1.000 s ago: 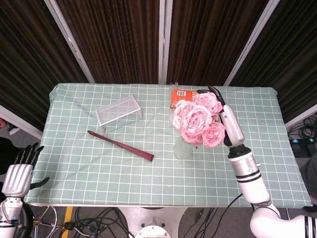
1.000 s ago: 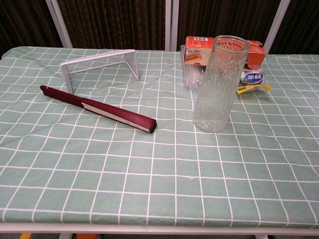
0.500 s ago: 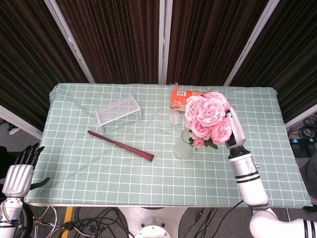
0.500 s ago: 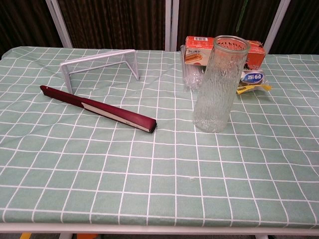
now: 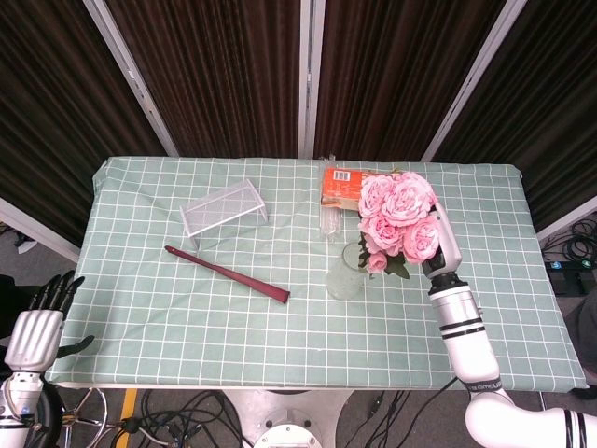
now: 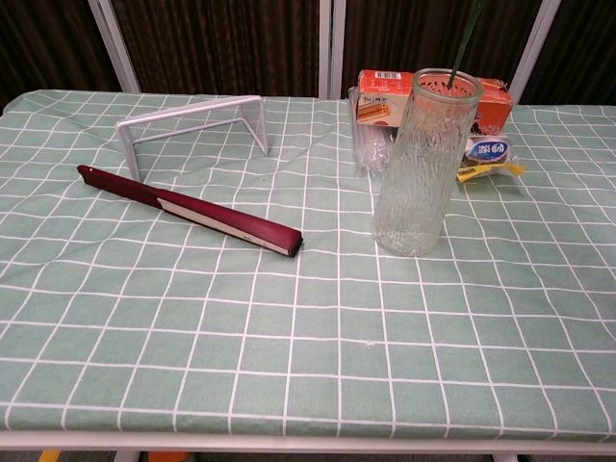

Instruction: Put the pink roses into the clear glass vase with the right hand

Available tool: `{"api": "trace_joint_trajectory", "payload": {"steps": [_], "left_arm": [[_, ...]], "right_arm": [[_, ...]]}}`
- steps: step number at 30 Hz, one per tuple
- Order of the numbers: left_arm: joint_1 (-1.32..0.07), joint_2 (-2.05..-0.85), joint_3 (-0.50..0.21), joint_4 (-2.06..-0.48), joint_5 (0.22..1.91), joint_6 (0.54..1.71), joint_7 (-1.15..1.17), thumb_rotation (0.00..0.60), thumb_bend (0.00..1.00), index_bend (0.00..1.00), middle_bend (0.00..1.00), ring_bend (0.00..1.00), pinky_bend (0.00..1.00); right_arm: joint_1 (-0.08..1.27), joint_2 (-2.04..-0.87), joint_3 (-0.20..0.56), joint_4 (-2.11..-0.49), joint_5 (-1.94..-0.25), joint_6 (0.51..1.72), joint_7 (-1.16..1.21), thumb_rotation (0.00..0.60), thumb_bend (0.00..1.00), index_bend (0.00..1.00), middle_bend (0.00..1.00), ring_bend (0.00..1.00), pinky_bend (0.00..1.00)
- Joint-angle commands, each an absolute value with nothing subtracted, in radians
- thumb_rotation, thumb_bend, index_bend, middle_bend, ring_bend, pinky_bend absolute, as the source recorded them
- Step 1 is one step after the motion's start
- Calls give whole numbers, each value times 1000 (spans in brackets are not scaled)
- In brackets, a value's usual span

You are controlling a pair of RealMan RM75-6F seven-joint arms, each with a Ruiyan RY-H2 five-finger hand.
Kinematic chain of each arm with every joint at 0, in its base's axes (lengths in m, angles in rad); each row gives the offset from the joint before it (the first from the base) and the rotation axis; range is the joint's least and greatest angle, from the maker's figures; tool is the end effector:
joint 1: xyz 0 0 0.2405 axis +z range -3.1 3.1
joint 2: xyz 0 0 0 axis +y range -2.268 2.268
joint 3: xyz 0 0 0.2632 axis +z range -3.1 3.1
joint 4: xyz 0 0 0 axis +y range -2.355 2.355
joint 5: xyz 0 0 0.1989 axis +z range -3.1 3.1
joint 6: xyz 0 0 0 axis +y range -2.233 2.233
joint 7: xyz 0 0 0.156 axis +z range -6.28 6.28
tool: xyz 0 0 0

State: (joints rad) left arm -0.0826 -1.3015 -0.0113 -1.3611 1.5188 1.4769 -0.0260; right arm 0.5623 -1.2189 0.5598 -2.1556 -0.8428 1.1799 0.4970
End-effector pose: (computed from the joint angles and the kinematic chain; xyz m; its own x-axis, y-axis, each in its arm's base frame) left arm -0.3446 0.1865 0.1265 0.4368 0.0453 0.8984 0.8995 -0.0178 -0.4365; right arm -0.0843 -0.3294 0.1498 -0.7933 -0.2078 0.5724 -0.5744 -0.0565 -0.8166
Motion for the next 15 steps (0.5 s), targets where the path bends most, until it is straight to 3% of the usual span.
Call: {"api": "trace_joint_trajectory", "payload": {"steps": [1, 6, 15], "left_arm": [[-82, -1302, -11, -1359, 1518, 1476, -27, 600, 0, 86, 0, 0, 131], [-80, -1297, -14, -1359, 1512, 1476, -38, 600, 0, 86, 0, 0, 131], [-78, -1290, -14, -1355, 1507, 1474, -53, 600, 0, 86, 0, 0, 131]], "right_arm": [[569, -1244, 546, -2107, -840, 1151, 514, 600, 160, 517, 440, 164, 29], [578, -1282, 534, -2015, -843, 1043, 609, 600, 116, 470, 376, 164, 29], [580, -1358, 511, -1876, -873, 985, 679, 600, 101, 437, 357, 165, 29]]}}
